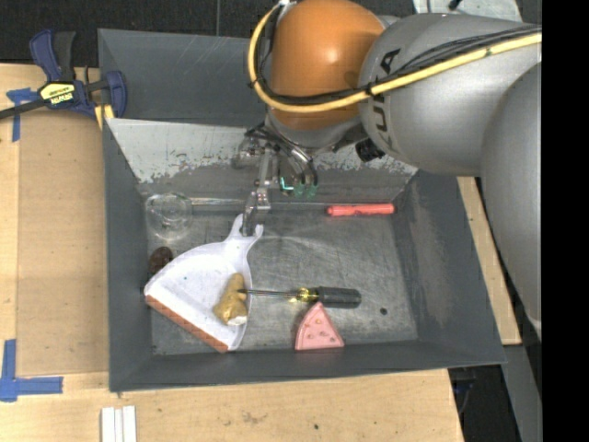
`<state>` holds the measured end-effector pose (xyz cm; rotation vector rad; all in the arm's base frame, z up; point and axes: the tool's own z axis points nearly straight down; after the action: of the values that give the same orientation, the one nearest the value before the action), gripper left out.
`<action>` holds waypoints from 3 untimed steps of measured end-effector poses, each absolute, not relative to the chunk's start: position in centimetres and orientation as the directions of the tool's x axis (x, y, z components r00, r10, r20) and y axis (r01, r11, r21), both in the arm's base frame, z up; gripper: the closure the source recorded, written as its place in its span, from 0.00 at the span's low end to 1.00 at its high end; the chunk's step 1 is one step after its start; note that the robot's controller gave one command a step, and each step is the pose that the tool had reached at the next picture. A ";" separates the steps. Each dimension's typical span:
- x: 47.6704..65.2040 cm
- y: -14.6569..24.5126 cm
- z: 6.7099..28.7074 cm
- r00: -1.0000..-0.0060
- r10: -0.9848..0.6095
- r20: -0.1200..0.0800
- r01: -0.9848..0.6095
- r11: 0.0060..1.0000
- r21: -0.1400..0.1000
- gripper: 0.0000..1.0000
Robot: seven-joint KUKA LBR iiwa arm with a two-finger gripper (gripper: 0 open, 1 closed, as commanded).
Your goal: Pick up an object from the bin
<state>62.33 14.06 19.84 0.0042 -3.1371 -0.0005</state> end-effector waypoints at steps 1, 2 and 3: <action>62.5 14.0 20.3 -1.000 -0.001 -0.004 -0.001 1.000 0.001 0.00; 61.0 15.0 17.4 -0.996 -0.091 -0.008 -0.091 0.996 0.000 0.00; 58.6 12.7 11.8 -0.951 -0.308 -0.007 -0.308 0.951 0.001 0.00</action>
Offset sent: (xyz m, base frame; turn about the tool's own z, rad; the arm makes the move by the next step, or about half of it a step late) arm -0.0662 0.0438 -0.1193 -0.3610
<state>58.61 12.71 11.84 0.4908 -3.1097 -0.0038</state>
